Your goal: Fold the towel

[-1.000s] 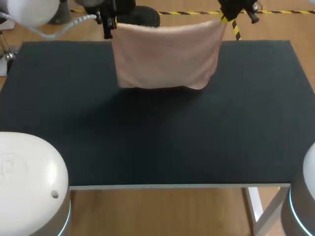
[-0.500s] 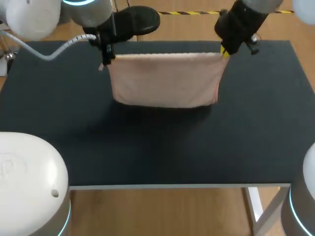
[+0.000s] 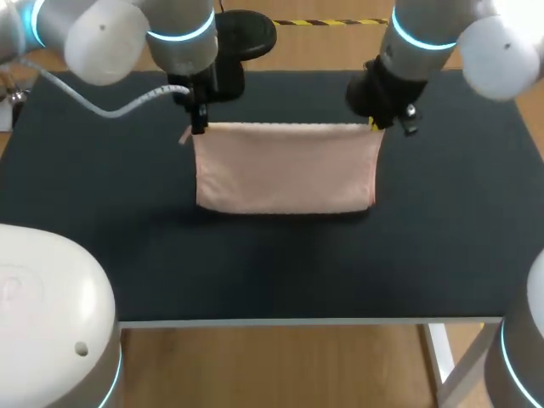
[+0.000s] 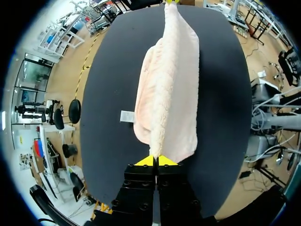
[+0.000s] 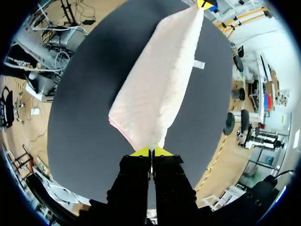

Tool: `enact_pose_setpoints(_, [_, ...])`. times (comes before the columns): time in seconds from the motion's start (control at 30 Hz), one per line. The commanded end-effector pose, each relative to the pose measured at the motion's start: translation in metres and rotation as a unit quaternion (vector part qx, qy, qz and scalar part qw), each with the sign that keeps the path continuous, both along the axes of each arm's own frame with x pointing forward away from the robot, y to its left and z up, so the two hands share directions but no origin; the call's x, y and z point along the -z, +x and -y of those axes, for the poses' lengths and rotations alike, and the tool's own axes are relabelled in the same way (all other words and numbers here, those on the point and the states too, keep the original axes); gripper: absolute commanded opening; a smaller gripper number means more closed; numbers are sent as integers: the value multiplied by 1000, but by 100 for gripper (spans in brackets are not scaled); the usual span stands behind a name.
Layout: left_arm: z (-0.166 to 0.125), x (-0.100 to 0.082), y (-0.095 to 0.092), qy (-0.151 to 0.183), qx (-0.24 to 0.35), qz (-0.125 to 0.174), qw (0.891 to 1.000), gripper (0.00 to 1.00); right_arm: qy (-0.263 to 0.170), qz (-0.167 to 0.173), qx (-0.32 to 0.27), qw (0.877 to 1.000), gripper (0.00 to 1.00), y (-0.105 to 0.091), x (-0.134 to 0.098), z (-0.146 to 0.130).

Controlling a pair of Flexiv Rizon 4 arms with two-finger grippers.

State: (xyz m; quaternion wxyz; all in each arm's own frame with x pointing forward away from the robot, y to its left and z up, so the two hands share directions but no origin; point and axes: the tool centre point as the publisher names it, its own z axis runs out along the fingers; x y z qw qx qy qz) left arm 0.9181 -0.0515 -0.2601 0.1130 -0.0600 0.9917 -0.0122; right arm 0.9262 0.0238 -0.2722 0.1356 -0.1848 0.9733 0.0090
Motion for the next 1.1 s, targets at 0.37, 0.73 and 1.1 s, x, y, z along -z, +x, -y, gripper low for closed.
enact_pose_setpoints(0.37, [1, 54, 39, -22, -34, -27, 999, 0, -11, 5, 22, 1000, 0, 47, 33, 3])
enact_pose_setpoints(0.73, [-4, 58, 59, -7, -34, -24, 999, 0, -7, -11, 20, 1000, 100, 64, 49, -2])
enact_pose_setpoints(1.1, [-13, 43, 48, -38, -34, -39, 998, 100, -14, 13, 41, 999, 100, 72, 36, 12])
